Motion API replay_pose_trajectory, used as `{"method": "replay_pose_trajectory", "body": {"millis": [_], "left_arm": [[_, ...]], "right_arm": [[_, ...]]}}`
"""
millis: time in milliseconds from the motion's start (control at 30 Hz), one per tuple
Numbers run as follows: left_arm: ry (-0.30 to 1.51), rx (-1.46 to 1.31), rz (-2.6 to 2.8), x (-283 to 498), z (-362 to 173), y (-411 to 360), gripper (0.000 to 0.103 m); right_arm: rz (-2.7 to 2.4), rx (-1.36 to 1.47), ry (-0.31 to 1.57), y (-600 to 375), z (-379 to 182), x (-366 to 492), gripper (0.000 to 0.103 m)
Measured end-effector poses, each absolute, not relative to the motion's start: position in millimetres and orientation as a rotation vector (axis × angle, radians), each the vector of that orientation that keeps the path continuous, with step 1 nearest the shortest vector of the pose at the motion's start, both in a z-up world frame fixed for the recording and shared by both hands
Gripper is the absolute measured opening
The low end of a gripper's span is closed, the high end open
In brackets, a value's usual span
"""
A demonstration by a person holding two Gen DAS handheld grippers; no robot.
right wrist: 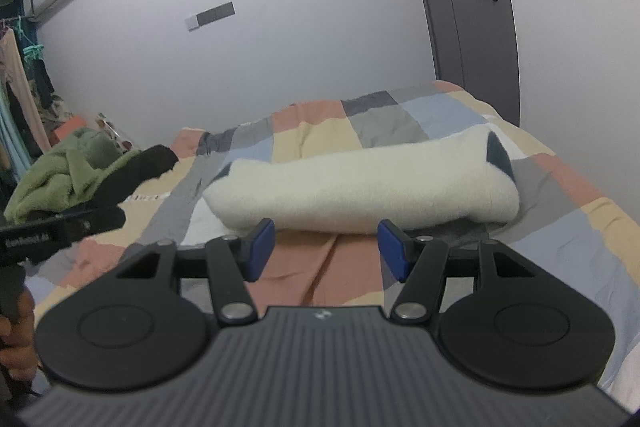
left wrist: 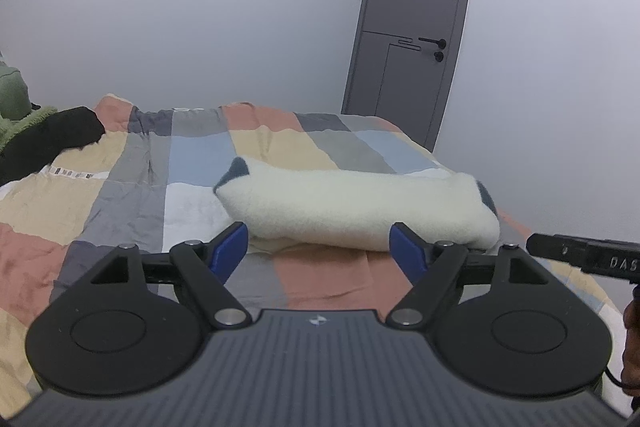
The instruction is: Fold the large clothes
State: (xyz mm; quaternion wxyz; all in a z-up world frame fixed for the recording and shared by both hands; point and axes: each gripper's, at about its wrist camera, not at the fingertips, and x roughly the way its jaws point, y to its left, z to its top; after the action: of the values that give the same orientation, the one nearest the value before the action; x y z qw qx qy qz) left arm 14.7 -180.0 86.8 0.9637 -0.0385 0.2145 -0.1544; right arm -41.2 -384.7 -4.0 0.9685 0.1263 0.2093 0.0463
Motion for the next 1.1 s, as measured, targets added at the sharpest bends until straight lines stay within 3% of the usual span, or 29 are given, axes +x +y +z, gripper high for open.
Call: {"method": "replay_pose_trajectory", "body": {"millis": [367, 533, 1033, 1100], "left_arm": [[0.447, -0.040, -0.297, 19, 78, -180, 0.085], [0.458, -0.045, -0.279, 23, 73, -178, 0.096], [0.461, -0.014, -0.239, 18, 74, -181, 0.101], [0.463, -0.015, -0.237, 18, 75, -181, 0.102]], "right_arm": [[0.073, 0.224, 0.450, -376, -12, -37, 0.060], [0.071, 0.214, 0.462, -373, -11, -37, 0.060], [0.048, 0.190, 0.453, -369, -6, -46, 0.061], [0.043, 0.185, 0.455, -369, -6, -46, 0.067]]}}
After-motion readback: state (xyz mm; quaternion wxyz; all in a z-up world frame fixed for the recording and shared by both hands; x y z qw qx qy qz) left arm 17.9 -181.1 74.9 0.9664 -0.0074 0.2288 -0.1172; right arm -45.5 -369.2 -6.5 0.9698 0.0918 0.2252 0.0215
